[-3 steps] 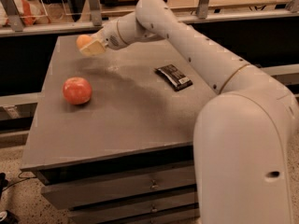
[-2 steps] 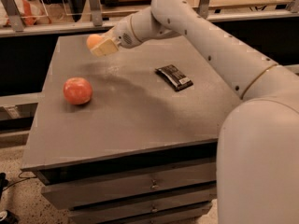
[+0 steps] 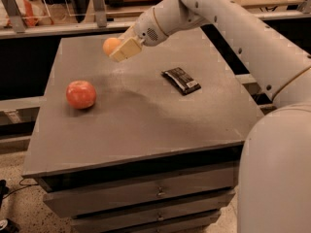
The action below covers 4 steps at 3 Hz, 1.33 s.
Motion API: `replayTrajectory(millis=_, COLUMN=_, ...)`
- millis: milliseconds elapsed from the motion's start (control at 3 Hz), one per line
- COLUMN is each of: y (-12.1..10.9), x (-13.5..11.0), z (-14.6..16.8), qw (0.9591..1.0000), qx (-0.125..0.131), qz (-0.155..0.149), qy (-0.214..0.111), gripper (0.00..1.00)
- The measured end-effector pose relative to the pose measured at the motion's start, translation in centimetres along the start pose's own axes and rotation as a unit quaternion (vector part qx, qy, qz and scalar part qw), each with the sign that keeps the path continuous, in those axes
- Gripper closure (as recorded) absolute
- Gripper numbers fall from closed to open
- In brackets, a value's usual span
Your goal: Move orange near apple
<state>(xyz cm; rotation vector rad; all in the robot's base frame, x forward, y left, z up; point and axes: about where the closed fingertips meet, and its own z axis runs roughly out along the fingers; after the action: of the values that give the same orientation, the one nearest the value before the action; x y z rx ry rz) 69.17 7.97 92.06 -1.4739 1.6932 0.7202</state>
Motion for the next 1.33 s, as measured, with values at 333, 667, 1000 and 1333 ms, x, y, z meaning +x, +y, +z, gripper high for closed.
replayTrajectory(millis=333, y=2.3, x=1.3, z=-1.1, qw=0.9983, qx=-0.036, qz=-0.011, qy=0.045, gripper=1.00)
replayTrajectory(millis=667, y=2.7, x=1.6, z=-1.0, qw=0.9977, qx=-0.046, qz=-0.010, qy=0.050, gripper=1.00)
replayTrajectory(millis=1000, y=3.3, x=2.2, z=-0.6, qw=0.9975, qx=-0.052, qz=0.000, qy=0.049, gripper=1.00)
replayTrajectory(millis=1333, y=4.8, x=3.2, z=0.6, qw=0.9965, qx=-0.067, qz=0.019, qy=0.045, gripper=1.00)
